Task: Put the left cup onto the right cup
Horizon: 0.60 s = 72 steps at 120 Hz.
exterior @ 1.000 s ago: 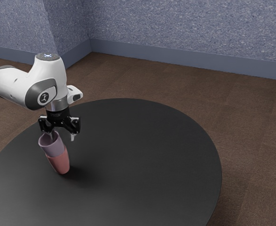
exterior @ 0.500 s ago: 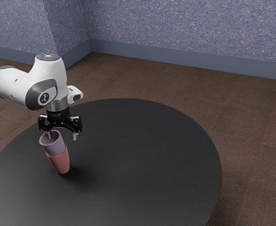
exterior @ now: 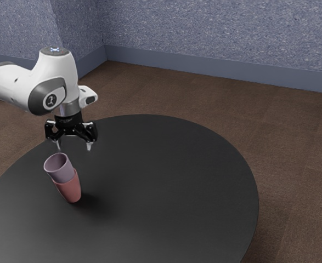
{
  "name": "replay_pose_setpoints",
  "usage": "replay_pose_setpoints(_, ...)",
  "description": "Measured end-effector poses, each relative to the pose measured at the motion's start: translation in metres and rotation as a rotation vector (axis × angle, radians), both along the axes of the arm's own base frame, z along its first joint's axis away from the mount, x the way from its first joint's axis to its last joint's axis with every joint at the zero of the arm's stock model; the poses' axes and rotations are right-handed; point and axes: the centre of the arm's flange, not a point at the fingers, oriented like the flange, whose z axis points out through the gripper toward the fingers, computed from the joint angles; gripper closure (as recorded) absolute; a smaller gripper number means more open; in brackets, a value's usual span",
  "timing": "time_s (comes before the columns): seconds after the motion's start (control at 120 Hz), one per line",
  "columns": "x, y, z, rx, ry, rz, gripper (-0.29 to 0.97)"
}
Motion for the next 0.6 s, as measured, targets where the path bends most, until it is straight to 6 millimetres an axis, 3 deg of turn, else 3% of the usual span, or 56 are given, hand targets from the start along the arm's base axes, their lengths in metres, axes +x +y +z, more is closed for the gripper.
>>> replay_pose_setpoints(0.208, 0.012, -0.017, 0.04, 0.011, -0.017, -0.024, 0.0)
replay_pose_setpoints(0.367, 0.021, -0.016, 0.07, 0.004, -0.028, -0.029, 0.0)
replay_pose_setpoints(0.6, 0.035, -0.015, 0.14, -0.02, -0.056, -0.066, 0.0)
